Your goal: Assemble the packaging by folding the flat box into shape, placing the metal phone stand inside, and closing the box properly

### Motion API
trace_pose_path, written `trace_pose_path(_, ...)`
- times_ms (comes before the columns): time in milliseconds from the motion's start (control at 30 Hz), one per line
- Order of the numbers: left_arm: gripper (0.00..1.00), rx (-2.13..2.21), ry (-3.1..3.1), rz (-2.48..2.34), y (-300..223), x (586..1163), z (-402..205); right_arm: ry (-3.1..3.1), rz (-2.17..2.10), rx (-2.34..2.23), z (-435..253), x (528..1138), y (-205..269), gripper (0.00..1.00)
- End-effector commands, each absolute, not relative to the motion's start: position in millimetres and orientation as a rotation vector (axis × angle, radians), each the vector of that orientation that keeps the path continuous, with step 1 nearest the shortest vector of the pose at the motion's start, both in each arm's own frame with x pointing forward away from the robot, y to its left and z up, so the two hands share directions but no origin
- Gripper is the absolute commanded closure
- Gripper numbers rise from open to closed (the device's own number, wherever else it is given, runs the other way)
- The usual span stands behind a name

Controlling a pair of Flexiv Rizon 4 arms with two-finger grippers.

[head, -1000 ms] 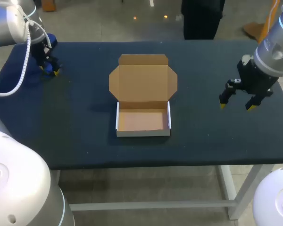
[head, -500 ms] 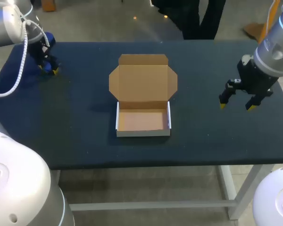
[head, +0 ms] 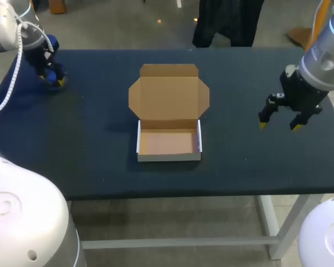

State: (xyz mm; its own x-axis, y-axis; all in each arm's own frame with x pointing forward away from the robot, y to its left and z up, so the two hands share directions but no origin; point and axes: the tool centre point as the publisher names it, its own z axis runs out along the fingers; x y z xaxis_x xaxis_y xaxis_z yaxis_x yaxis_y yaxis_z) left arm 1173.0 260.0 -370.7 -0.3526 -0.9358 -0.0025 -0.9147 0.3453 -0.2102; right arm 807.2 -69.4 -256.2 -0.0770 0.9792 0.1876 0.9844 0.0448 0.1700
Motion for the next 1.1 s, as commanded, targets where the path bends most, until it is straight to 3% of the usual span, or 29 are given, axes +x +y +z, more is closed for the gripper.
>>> trace_pose_path(33,1.00,-1.701,2.433,-0.276,257.2,1141.0,-350.7,-2.256,-0.391,-2.118,-254.4,806.8,-69.8,0.00)
trace_pose_path(233,1.00,-1.700,2.428,-0.292,250.9,1116.6,-336.8,-2.355,-0.491,-2.023,-255.8,809.3,-71.4,0.00)
trace_pose_path(500,1.00,-1.660,2.467,-0.323,233.4,1074.8,-314.7,-2.646,-0.762,-1.553,-261.4,816.8,-61.4,0.00)
trace_pose_path(1100,1.00,-1.561,2.570,-0.334,177.8,985.1,-281.6,-2.973,-0.786,-0.805,-271.3,804.3,-46.9,0.00)
